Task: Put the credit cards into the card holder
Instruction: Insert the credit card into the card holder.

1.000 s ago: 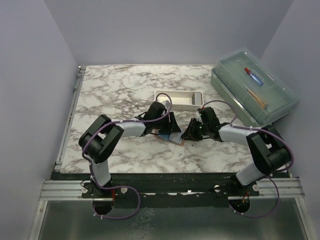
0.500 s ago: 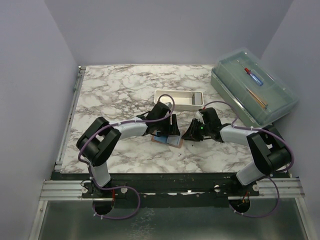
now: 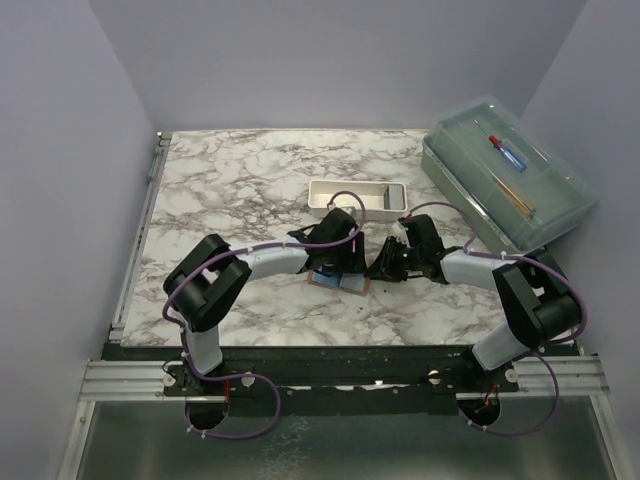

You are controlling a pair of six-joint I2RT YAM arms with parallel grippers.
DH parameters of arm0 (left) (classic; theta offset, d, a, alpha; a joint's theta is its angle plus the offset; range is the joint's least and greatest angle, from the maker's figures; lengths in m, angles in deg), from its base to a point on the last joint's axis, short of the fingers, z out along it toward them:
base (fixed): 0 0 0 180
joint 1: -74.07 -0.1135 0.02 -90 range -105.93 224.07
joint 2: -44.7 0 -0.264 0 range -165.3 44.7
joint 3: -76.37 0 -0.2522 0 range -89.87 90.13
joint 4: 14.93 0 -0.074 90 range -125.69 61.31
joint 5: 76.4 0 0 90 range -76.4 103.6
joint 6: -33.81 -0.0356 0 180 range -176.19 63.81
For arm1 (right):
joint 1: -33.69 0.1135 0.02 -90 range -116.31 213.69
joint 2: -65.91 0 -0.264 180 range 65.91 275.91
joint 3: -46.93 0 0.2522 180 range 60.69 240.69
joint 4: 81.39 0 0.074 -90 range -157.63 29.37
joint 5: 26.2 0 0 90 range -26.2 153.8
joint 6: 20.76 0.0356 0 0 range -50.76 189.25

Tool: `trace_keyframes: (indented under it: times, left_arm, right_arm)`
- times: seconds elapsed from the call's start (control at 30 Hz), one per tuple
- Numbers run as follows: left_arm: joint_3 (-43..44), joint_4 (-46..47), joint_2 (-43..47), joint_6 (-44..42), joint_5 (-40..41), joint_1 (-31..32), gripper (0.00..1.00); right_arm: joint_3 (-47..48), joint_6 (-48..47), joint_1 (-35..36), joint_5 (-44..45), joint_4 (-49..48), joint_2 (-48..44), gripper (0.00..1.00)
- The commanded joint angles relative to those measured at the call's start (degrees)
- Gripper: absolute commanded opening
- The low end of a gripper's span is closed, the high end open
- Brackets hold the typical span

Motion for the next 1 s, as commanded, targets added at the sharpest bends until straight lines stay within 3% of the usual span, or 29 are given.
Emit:
trace_keyframes:
  times: [0.0, 0.27, 0.57, 0.8, 0.97]
  left_arm:
    - [-2.4, -4.0, -0.4, -0.7, -0.6, 0.3, 0.68]
    - [-9.5, 7.1, 9.5, -0.5, -18.6, -8.5, 0.72]
    - [-13.3, 8.9, 15.5, 1.8, -13.9, -9.8, 0.73]
    - [-13.5, 6.9, 12.8, 0.2, -9.8, -9.6, 0.72]
    - [-13.0, 8.0, 8.7, 0.2, -11.1, -9.1, 0.71]
  right_arm:
    - [-1.0, -0.8, 0.5, 3.2, 3.3, 0.1, 0.26]
    - [-2.3, -1.6, 0.2, 1.4, 1.7, 1.2, 0.26]
    - [-1.2, -3.3, 0.2, -1.2, 0.8, 1.7, 0.28]
    - [-0.6, -3.4, 0.4, -1.7, 0.8, 1.9, 0.29]
    - [-0.2, -3.2, 0.6, -1.8, 0.6, 2.2, 0.30]
